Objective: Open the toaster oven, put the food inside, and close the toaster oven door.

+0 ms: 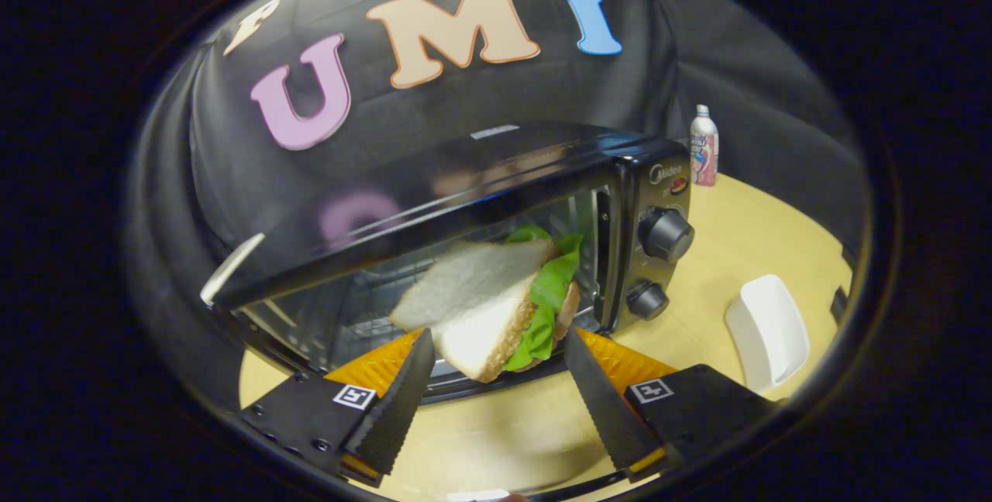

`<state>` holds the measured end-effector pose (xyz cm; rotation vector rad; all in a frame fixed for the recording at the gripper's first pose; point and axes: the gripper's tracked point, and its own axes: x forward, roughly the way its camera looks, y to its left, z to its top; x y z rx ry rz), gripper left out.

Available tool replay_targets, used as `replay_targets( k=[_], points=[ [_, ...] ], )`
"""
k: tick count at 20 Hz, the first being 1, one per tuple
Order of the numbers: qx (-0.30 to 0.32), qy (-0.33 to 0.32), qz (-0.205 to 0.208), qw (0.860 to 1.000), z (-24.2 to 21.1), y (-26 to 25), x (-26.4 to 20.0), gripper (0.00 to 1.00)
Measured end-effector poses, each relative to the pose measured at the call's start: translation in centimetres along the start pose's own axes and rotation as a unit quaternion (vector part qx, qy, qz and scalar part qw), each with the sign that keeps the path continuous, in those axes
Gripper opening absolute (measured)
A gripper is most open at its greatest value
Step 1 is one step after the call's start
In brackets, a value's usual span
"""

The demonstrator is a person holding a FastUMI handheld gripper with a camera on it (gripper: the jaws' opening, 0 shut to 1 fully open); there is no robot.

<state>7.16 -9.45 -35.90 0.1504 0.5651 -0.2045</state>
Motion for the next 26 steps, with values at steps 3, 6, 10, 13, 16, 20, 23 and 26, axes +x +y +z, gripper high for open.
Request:
replay_targets(
  k=[3,6,10,13,16,20,23,26],
  points=[
    [-0.105,-0.007,-0.048,0.993,0.8,-0.3,-1.1,1.0],
    [-0.124,-0.039,-0.059,0.99,1.3,0.0,-3.3,1.0],
    [-0.075,-0.071,-0.033,0.994,0.6,-0.3,-10.2,1.0],
    [-0.067,-0.063,-0.036,0.995,-2.3,-1.4,-15.1,1.0],
    [-0.077,-0.049,-0.043,0.995,-5.9,-2.2,-18.4,1.0],
    [-0.069,-0.025,-0.035,0.997,-11.2,-2.4,-20.5,1.0],
    [-0.073,0.003,-0.029,0.997,-14.0,-1.8,-20.4,1.0],
    [-0.066,0.019,-0.005,0.998,-15.6,-0.1,-19.4,1.0]
  ],
)
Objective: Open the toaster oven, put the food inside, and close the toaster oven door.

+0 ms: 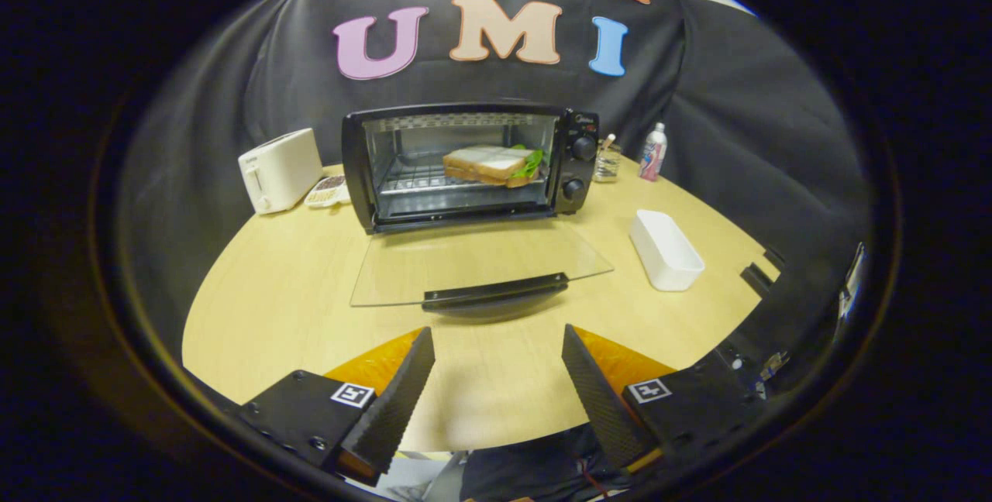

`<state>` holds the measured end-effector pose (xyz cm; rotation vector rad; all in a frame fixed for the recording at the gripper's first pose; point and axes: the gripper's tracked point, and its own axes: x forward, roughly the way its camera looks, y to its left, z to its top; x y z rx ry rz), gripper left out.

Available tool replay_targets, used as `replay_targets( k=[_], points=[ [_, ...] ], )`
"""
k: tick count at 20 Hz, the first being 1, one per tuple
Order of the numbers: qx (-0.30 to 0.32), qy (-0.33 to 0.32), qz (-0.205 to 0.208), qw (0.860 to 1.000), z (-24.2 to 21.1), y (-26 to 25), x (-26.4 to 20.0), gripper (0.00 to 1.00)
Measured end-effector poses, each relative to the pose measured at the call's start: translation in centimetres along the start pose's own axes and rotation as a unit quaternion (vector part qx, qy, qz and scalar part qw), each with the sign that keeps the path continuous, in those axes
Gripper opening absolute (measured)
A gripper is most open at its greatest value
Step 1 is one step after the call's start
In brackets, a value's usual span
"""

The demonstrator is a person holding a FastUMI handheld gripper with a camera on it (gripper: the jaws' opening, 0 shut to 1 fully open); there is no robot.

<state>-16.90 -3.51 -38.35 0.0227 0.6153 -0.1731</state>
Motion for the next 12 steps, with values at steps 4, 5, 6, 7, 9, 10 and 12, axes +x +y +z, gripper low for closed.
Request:
replay_targets(
  k=[4,5,6,7,9,10,12],
  points=[
    [-0.005,0.019,0.023,1.0,-1.5,1.9,2.2,1.0],
    [-0.01,0.026,0.029,0.999,-2.0,2.5,2.9,1.0],
    [-0.015,0.032,0.036,0.999,-2.2,3.2,3.5,1.0],
    [-0.019,0.035,0.036,0.999,-2.1,3.7,4.8,1.0],
    [-0.029,0.038,0.036,0.998,-2.3,4.1,5.8,1.0],
    [-0.031,0.037,0.033,0.998,-2.3,4.1,5.9,1.0],
    [-0.036,0.034,0.027,0.998,-2.1,3.9,6.2,1.0]
  ],
)
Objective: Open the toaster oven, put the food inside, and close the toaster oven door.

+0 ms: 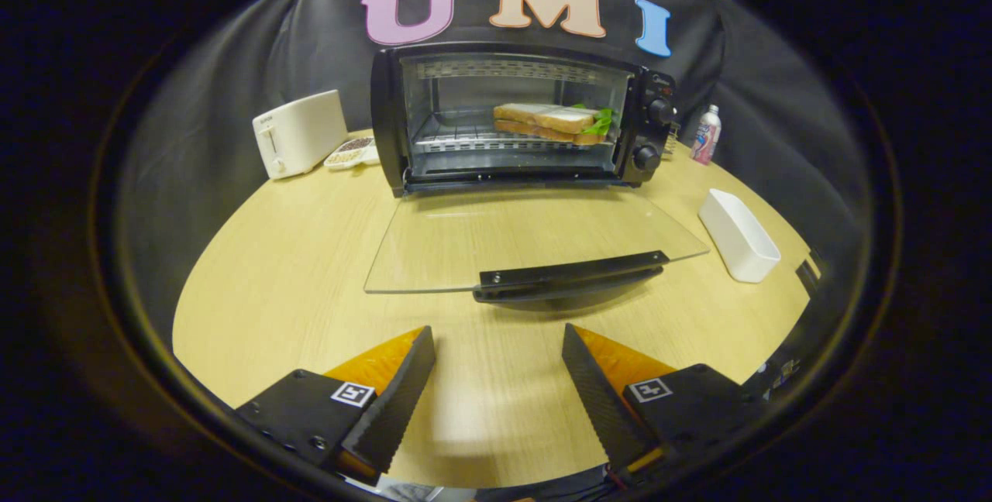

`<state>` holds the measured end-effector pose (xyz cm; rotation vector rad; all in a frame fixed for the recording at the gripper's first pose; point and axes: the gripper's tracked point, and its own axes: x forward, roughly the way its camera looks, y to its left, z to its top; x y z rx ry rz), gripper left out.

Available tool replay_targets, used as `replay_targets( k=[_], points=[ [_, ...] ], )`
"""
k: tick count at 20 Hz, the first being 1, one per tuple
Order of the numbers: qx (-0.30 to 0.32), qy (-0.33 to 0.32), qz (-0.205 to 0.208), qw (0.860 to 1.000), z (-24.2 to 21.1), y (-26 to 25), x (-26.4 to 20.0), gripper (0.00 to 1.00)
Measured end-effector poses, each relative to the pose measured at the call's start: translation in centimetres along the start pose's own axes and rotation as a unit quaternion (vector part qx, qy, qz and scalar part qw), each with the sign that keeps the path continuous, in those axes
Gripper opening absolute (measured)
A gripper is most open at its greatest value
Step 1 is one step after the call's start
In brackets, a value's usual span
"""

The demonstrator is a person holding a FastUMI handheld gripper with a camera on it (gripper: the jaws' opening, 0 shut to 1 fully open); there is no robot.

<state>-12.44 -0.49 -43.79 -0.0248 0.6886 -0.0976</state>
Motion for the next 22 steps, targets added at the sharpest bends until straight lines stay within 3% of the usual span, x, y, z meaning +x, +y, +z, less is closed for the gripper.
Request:
replay_targets(
  k=[9,22],
  points=[
    [0.013,-0.018,-0.028,0.999,2.4,-1.5,0.3,1.0],
    [-0.025,-0.091,-0.073,0.993,11.8,-2.5,-2.0,1.0]
  ],
)
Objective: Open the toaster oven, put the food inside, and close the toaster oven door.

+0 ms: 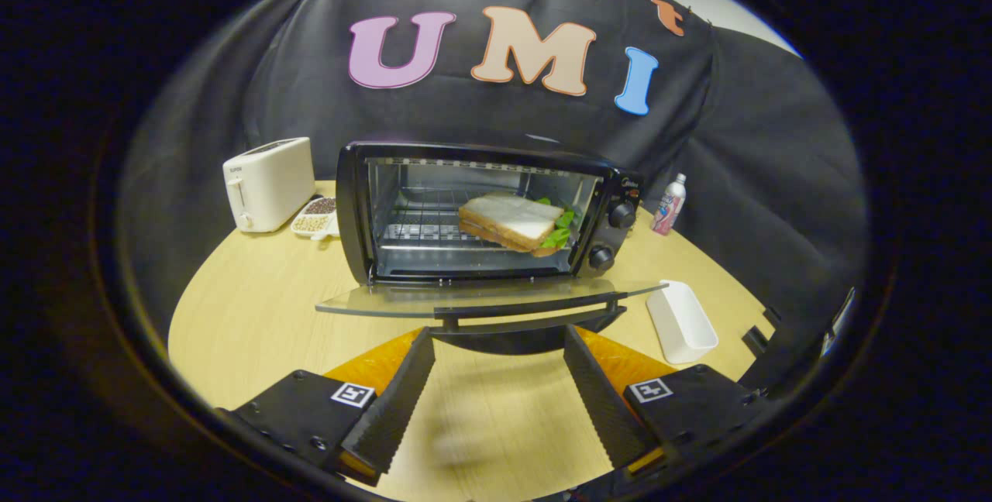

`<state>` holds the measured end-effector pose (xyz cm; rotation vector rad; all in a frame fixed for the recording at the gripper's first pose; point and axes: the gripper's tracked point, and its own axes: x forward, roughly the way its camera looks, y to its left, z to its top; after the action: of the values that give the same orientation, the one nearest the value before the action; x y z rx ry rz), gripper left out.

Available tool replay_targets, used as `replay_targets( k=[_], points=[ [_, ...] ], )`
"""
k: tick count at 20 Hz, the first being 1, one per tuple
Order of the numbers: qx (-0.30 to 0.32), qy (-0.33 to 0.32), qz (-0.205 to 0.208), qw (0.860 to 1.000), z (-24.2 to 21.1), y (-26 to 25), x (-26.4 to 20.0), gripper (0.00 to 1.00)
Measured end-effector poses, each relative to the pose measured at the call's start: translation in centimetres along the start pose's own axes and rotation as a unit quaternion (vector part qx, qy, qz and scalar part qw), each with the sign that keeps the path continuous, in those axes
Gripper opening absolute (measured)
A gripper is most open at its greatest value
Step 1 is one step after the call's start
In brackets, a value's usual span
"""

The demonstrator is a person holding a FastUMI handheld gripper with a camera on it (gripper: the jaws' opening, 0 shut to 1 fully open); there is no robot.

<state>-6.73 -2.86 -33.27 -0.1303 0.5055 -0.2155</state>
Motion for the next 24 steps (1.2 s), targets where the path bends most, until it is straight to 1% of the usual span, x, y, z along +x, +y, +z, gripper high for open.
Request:
replay_targets(
  k=[5,6,8,9,12,16,19,21,24],
  points=[
    [-0.006,0.003,-0.02,1.0,1.5,-0.7,1.0,1.0],
    [0.002,-0.002,-0.007,1.0,2.1,-0.3,1.3,1.0],
    [0.046,-0.013,0.057,0.997,3.4,2.8,2.2,1.0],
    [0.061,-0.02,0.076,0.995,4.0,3.7,3.0,1.0],
    [0.063,-0.023,0.071,0.995,4.3,3.0,4.4,1.0],
    [0.071,-0.038,0.081,0.994,5.5,3.2,5.1,1.0],
    [0.065,-0.042,0.075,0.994,5.6,2.6,5.4,1.0],
    [0.06,-0.046,0.077,0.994,5.7,2.3,4.9,1.0],
    [0.038,-0.075,0.06,0.995,7.6,0.4,3.6,1.0]
  ],
)
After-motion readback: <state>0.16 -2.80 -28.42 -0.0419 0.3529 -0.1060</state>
